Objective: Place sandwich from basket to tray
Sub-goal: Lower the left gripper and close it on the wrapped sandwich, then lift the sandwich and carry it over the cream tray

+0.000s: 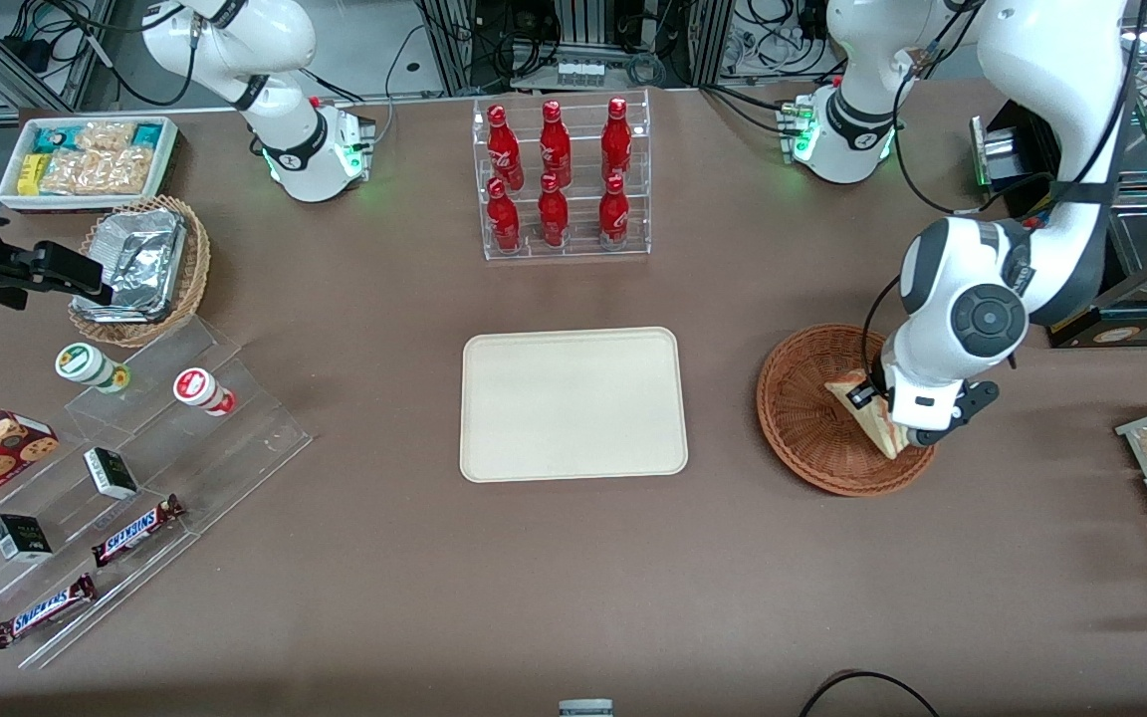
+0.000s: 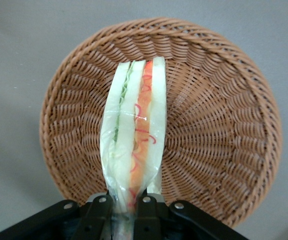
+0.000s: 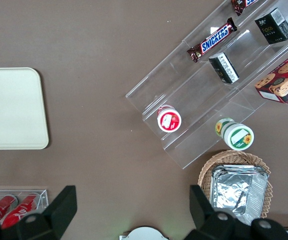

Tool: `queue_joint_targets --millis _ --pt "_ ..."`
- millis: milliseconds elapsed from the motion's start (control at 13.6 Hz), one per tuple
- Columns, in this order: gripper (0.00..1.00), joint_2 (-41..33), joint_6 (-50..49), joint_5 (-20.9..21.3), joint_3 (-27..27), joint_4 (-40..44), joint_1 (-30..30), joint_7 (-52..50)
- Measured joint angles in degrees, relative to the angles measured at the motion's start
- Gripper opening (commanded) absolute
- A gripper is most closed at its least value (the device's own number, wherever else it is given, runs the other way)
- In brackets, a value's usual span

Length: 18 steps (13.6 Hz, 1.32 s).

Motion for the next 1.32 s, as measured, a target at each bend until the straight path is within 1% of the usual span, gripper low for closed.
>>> queue_joint_targets --millis 294,662,956,1250,1324 --pt "0.0 -0.3 -6.6 0.0 -2.3 6.1 -0.1 -0.5" --pt "0.0 -0.1 -7.9 0.0 -6.4 9.3 -0.1 -0.5" --pt "0.0 2.1 -7.8 0.0 -12.4 12.0 -0.2 -0.5" --pt "0.0 8.3 -7.8 0.1 -20.1 17.5 -0.6 -0.5" --pt "0.0 9.9 -7.8 1.0 -21.4 18.8 -1.2 -0.5"
